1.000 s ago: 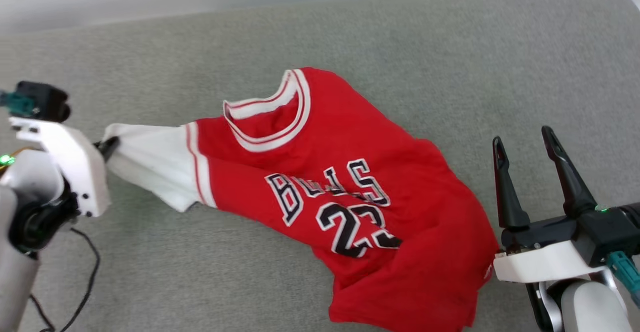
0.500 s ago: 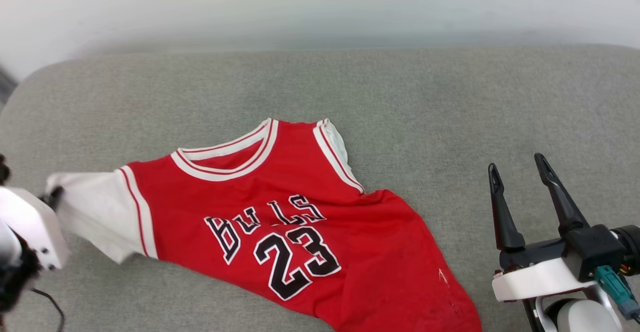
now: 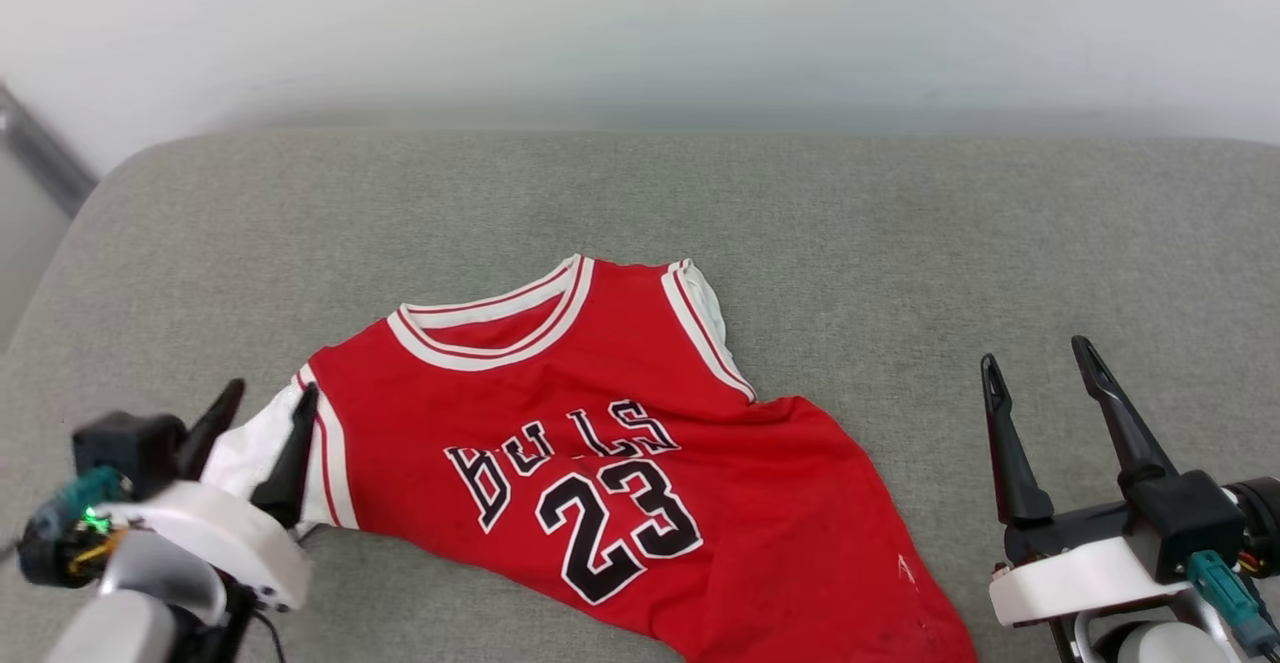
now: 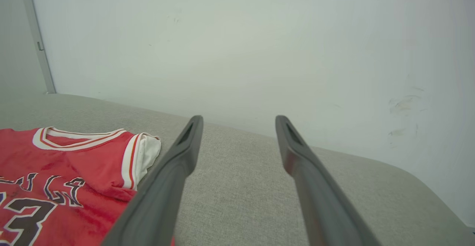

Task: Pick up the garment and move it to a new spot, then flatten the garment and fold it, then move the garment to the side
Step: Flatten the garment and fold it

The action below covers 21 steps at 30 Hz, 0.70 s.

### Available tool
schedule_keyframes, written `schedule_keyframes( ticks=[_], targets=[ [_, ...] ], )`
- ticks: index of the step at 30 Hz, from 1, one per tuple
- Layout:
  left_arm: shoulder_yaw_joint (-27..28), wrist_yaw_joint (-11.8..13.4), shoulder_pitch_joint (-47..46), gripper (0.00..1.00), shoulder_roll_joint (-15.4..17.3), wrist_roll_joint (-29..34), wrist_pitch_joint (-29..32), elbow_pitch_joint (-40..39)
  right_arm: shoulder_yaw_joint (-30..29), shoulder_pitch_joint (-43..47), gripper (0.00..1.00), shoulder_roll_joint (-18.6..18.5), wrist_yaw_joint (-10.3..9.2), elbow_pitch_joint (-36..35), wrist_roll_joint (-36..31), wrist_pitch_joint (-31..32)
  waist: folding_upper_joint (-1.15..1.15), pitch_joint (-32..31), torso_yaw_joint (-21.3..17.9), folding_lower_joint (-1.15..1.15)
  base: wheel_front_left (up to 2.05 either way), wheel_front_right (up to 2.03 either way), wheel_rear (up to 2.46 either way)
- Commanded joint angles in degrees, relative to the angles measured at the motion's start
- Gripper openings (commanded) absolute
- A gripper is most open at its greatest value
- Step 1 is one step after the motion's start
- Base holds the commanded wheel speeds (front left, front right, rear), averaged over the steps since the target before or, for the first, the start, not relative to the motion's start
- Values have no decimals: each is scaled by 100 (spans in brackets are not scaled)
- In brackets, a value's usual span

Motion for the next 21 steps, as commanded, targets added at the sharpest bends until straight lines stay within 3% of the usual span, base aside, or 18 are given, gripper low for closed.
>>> schedule_keyframes(
  ticks=[1,5,8,12,15,21],
  targets=[
    [-17,29,74,100,-42,101,-183,-60,-7,43,100,-13,-4,-29,-27,-10,0,-14,37,1,0,0,0],
    [-76,214,221,100,-342,501,-898,-324,25,85,100,-12,-3,-20,-37,-10,0,-42,159,1,0,0,0],
    [-26,350,308,100,-565,780,-1036,-632,55,-9,100,-58,-4,26,-64,-10,0,-20,298,1,0,0,0],
    [66,389,417,100,-875,1081,-1071,-1034,397,-411,100,-428,-4,301,295,262,0,93,531,1,0,0,0],
    [57,299,437,100,-1049,1292,-1073,-1163,999,-902,100,-1041,-4,455,714,1240,0,259,714,1,0,0,0],
    [0,121,239,100,-1410,1588,-1076,-1134,2282,-2347,100,-2188,-4,636,2241,3813,0,647,1133,1,0,0,0]
  ],
)
